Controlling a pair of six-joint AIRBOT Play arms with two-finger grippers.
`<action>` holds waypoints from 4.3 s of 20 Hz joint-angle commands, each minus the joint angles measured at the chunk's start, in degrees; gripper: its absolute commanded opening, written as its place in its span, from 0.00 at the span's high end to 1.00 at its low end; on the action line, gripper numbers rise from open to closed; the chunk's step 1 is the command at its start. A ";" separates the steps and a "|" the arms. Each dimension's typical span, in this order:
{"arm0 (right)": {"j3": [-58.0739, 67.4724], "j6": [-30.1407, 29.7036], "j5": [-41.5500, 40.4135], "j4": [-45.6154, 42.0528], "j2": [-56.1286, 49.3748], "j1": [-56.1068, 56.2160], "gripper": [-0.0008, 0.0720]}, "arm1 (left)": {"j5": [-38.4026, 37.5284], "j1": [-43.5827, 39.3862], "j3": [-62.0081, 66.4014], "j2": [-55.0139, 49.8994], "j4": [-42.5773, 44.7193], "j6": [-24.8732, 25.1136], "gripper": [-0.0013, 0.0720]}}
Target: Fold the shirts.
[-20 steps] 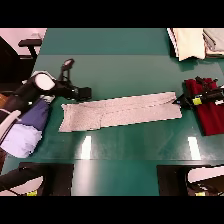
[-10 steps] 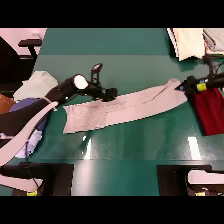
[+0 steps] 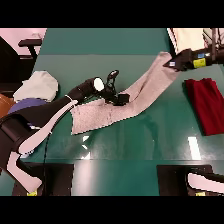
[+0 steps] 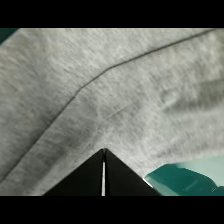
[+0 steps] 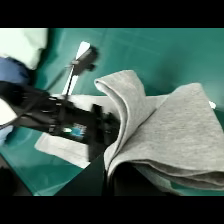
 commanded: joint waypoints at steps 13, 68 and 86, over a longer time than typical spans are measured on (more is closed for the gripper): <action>1.86 1.20 -7.48 6.34 0.31 20.48 0.97 | -8.92 12.74 2.80 13.05 16.11 -0.87 0.96; 2.27 4.28 -13.73 -11.67 -13.42 -28.06 0.97 | -8.96 17.27 2.01 38.10 16.76 1.73 0.96; 24.17 8.02 -5.88 -7.89 -13.46 -35.08 0.97 | -11.06 15.37 2.01 38.07 16.85 1.29 0.96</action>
